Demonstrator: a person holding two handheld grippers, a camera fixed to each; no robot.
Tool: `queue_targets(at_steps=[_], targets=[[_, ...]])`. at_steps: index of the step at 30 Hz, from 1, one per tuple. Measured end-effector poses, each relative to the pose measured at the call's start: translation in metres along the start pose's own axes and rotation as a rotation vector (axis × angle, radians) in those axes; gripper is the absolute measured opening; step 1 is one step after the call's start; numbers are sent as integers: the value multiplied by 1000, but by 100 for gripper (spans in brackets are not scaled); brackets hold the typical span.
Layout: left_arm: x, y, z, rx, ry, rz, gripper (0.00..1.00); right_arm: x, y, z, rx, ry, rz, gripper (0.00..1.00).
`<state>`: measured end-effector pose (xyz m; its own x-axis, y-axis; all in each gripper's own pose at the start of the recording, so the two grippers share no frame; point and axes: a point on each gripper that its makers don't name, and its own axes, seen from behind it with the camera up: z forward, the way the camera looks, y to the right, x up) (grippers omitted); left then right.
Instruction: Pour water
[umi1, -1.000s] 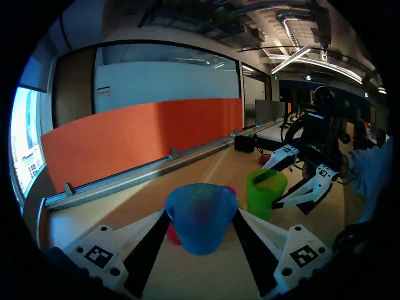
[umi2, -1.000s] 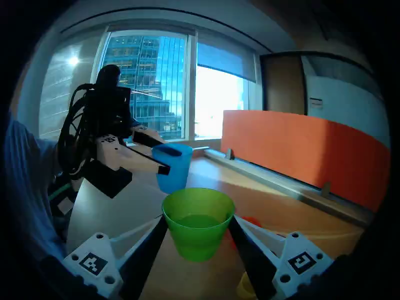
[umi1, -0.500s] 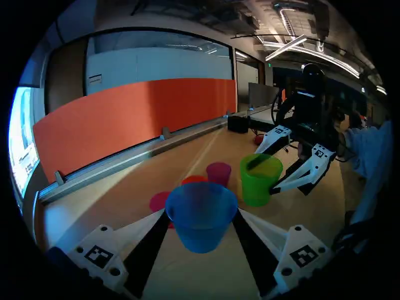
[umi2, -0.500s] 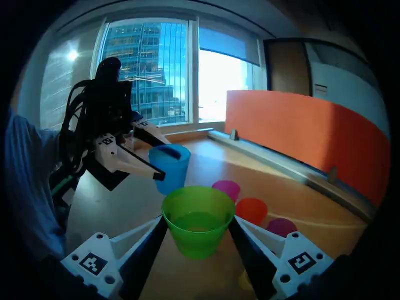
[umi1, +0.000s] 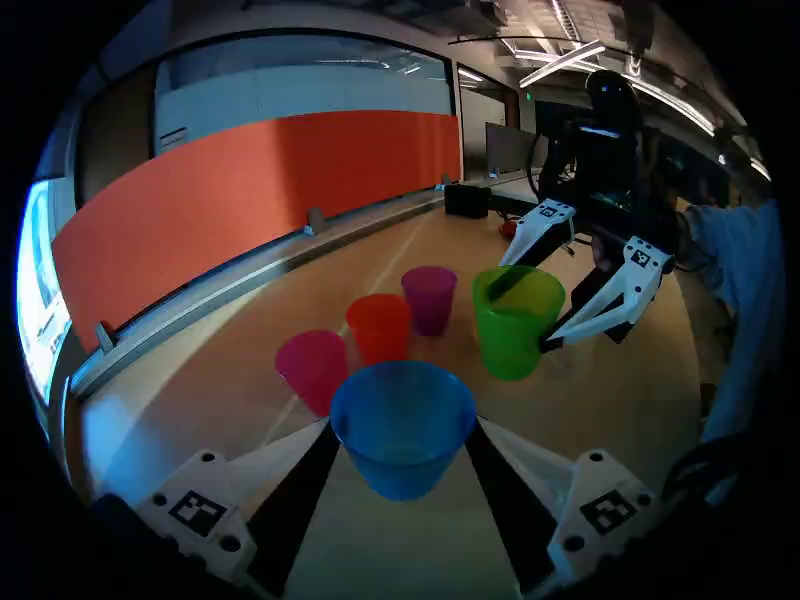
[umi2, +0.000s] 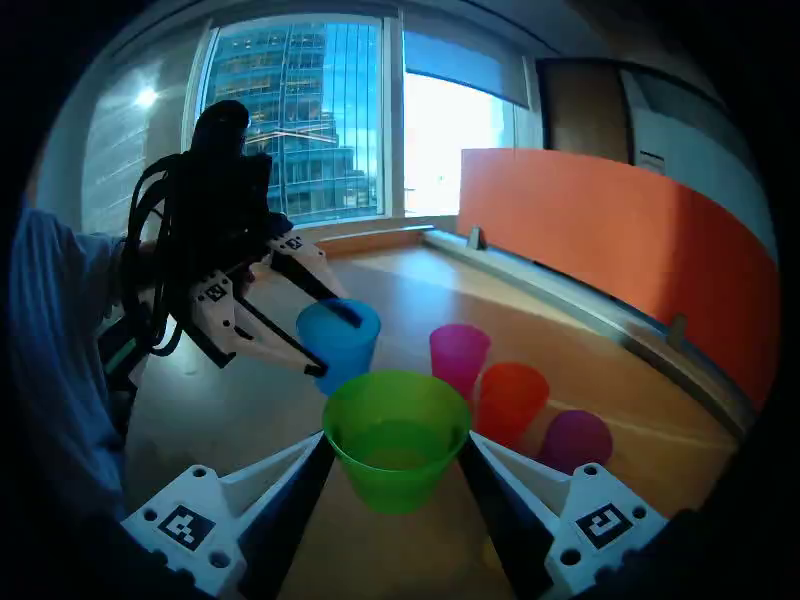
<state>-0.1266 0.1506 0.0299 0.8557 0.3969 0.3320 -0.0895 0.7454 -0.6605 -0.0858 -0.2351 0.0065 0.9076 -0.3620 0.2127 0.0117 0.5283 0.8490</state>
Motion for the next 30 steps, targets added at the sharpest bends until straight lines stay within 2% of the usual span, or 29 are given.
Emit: queue_targets(at_steps=[4, 12, 30], targets=[[-11, 4, 5, -12, -19, 2, 87, -6, 1, 4, 2, -16, -4, 89], [-28, 10, 13, -36, -37, -27, 87, -17, 2, 10, 2, -37, -4, 89], [-50, 16, 20, -57, -54, -60, 87, -32, 0, 20, 0, -58, -5, 89]])
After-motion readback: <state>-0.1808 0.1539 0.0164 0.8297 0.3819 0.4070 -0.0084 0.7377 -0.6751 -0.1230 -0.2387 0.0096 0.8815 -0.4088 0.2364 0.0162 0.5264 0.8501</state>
